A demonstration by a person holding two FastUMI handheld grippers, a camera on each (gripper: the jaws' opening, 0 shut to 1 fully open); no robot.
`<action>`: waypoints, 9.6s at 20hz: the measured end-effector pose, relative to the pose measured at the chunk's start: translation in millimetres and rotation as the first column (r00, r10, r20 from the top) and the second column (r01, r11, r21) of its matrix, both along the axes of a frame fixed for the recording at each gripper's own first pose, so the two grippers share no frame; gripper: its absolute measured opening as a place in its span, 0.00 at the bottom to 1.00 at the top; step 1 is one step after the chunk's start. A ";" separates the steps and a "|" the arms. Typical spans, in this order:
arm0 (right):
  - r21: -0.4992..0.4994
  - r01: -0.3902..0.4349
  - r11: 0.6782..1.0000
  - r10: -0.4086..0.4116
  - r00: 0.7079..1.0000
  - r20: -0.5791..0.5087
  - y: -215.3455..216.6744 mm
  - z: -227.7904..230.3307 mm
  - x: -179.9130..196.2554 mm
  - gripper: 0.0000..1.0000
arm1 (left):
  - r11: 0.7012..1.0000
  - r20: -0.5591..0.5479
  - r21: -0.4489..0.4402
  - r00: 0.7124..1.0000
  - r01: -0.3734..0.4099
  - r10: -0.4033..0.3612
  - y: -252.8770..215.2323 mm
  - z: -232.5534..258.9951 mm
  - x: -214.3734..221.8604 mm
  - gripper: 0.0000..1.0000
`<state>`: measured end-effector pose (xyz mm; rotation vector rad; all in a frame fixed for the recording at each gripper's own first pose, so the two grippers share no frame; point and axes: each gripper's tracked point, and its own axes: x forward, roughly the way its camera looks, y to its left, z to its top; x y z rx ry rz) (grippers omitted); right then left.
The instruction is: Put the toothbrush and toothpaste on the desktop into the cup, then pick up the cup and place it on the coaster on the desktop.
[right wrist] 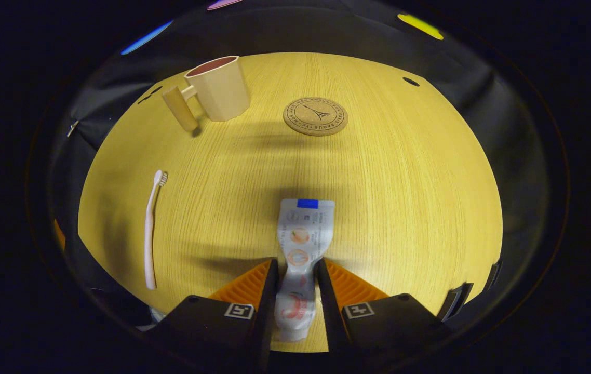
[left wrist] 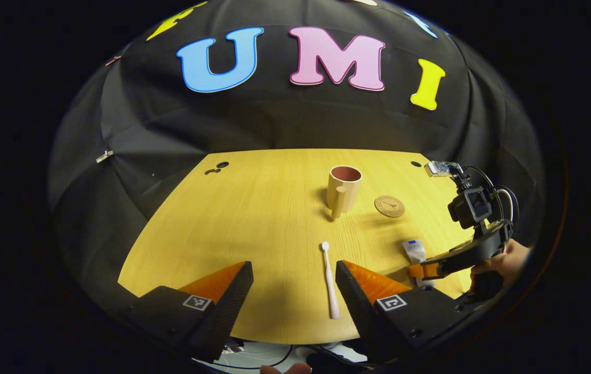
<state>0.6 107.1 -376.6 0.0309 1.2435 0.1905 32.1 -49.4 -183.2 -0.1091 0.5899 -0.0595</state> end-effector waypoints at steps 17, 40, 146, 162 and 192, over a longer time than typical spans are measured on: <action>0.418 0.050 0.907 -0.187 0.938 0.293 -52.0 121.9 36.1 0.25 | 0.990 -0.239 -0.030 0.960 0.141 -0.144 -59.1 -91.9 52.8 0.89; 0.476 0.112 0.872 -0.284 0.909 0.307 -93.5 147.9 46.7 0.25 | 0.988 -0.388 -0.021 0.910 0.153 -0.149 -74.1 -132.5 65.9 0.18; 0.478 0.056 0.876 -0.237 0.915 0.326 -132.3 119.7 18.0 0.53 | 0.965 0.355 -0.233 0.935 0.118 -0.029 -93.3 61.9 285.8 0.47; 0.468 0.062 0.882 -0.247 0.905 0.346 -128.3 107.4 23.8 0.53 | 0.917 -0.158 -0.039 0.904 0.396 -0.397 -98.8 -24.8 189.0 0.88; 0.466 0.179 0.866 -0.349 0.885 0.309 -155.9 89.0 -17.9 0.53 | 0.948 -0.296 -0.033 0.903 0.316 -0.312 -129.6 -64.7 223.9 0.22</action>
